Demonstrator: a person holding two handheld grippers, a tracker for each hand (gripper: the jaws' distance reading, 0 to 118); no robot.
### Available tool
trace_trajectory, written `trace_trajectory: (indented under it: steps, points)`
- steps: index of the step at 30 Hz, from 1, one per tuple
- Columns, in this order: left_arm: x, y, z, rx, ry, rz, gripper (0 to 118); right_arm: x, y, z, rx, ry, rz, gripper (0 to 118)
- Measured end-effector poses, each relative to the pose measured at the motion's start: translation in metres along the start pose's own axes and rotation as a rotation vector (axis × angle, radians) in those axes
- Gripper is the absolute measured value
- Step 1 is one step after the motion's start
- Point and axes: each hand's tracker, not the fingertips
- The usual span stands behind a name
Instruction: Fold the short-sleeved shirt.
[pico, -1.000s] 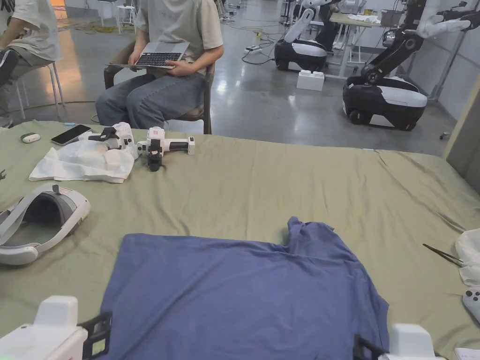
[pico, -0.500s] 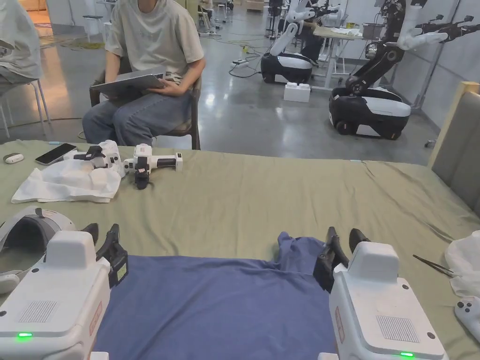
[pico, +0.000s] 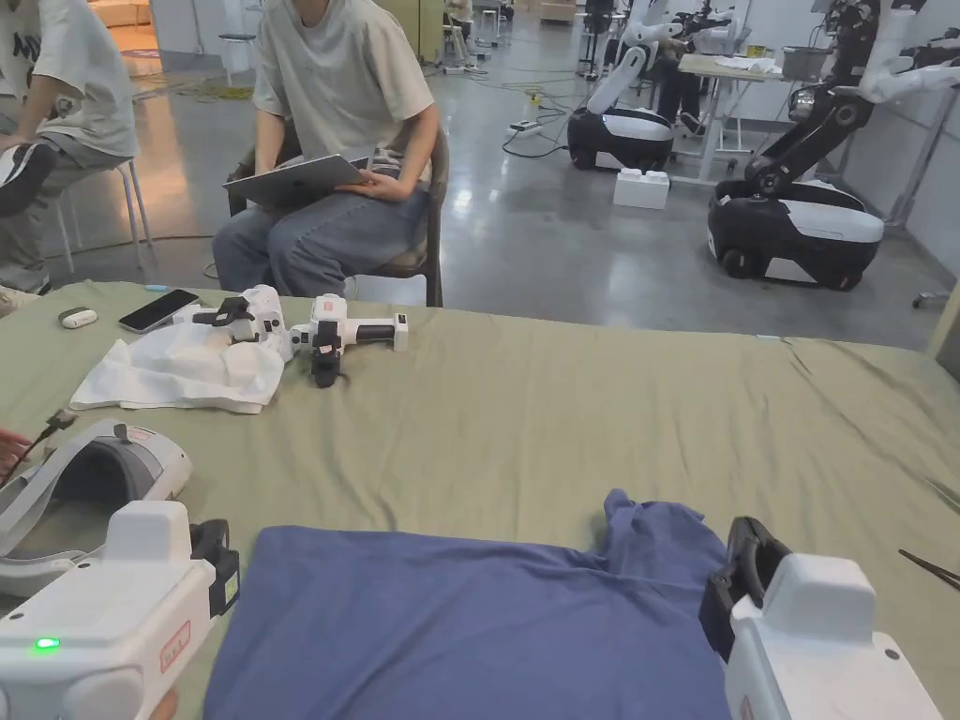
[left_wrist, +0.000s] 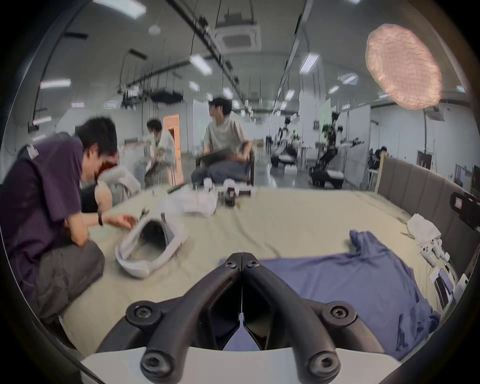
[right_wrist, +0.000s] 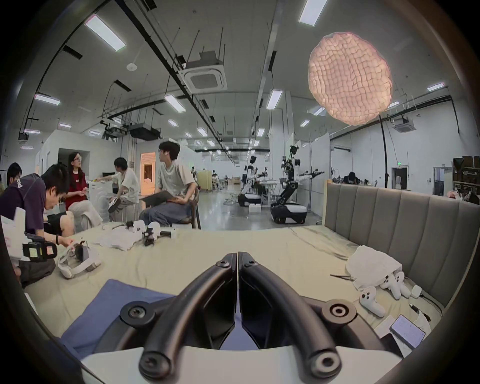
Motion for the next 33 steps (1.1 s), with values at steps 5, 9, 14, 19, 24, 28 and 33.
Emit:
trace_trajectory:
  steps: [5,9,14,19,24,28,33]
  points:
    - [-0.03,0.007,-0.097,-0.211,-0.031,0.029,0,0.007,-0.02,-0.019,-0.093,-0.003,-0.008,0]
    - [-0.04,0.015,-0.17,-0.329,-0.035,0.041,5,0.013,-0.036,-0.037,-0.159,-0.009,-0.007,0]
    - [-0.048,0.017,-0.246,-0.471,-0.007,0.063,72,0.018,-0.053,-0.056,-0.229,-0.025,0.018,0]
    - [-0.048,0.008,-0.294,-0.535,-0.026,0.069,72,0.024,-0.066,-0.069,-0.277,-0.047,0.035,0]
    - [-0.033,-0.008,-0.315,-0.589,0.01,-0.015,73,0.032,-0.08,-0.08,-0.327,-0.065,0.028,0]
    - [-0.014,-0.004,-0.311,-0.582,0.051,-0.085,58,0.039,-0.087,-0.092,-0.359,-0.074,0.011,0]
    - [0.001,0.0,-0.292,-0.568,-0.028,-0.153,0,0.059,-0.089,-0.135,-0.439,-0.078,-0.029,0]
